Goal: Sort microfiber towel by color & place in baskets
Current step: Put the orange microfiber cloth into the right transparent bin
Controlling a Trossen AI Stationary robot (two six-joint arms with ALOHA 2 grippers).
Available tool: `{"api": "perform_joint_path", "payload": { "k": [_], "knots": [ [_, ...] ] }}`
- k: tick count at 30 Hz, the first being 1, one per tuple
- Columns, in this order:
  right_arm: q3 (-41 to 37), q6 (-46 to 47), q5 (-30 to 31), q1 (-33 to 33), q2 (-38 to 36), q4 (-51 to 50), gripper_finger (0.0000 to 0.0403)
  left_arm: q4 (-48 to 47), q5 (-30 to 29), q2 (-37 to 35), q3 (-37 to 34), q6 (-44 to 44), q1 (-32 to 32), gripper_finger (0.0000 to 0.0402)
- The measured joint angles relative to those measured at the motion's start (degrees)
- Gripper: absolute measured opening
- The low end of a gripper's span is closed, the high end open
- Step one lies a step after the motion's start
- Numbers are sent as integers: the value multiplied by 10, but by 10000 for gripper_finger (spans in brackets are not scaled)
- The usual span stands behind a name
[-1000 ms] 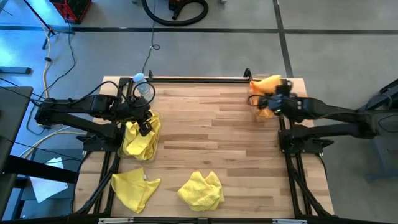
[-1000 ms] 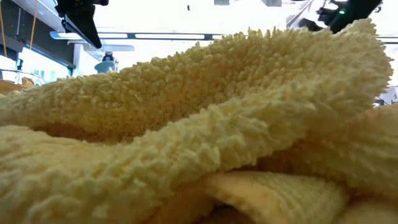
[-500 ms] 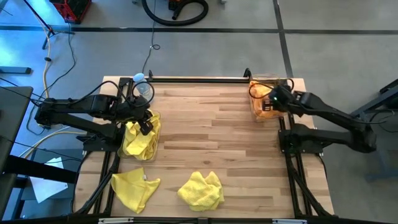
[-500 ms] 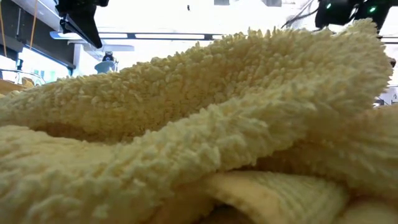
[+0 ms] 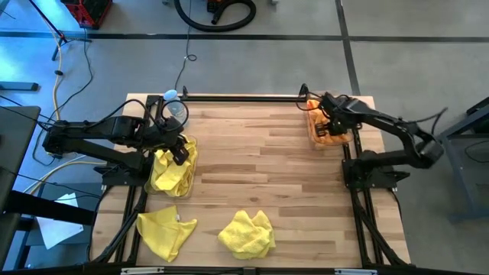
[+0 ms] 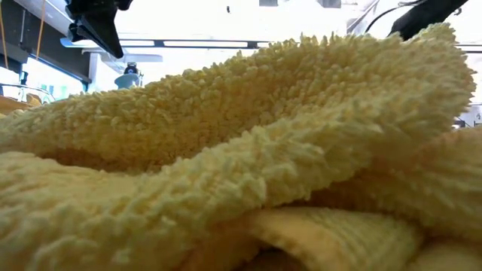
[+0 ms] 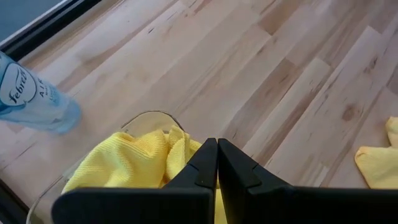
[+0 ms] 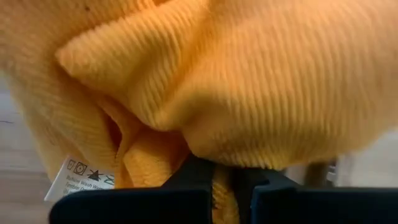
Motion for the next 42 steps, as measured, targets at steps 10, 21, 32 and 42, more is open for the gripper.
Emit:
{"api": "perform_joint_path", "payload": {
  "k": [10,21,32,42],
  "knots": [
    [0,-37,-44,-35,64,38,27,0,0,0,0,-20,0,0],
    [0,-36,-84,-37,-6,10,153,0,0,0,0,-24,0,0],
    [8,39,-92,-36,-139,-37,188,0,0,0,0,-36,0,0],
    [30,4,-60,-42,-117,101,187,0,0,0,0,-37,0,0]
  ]
}}
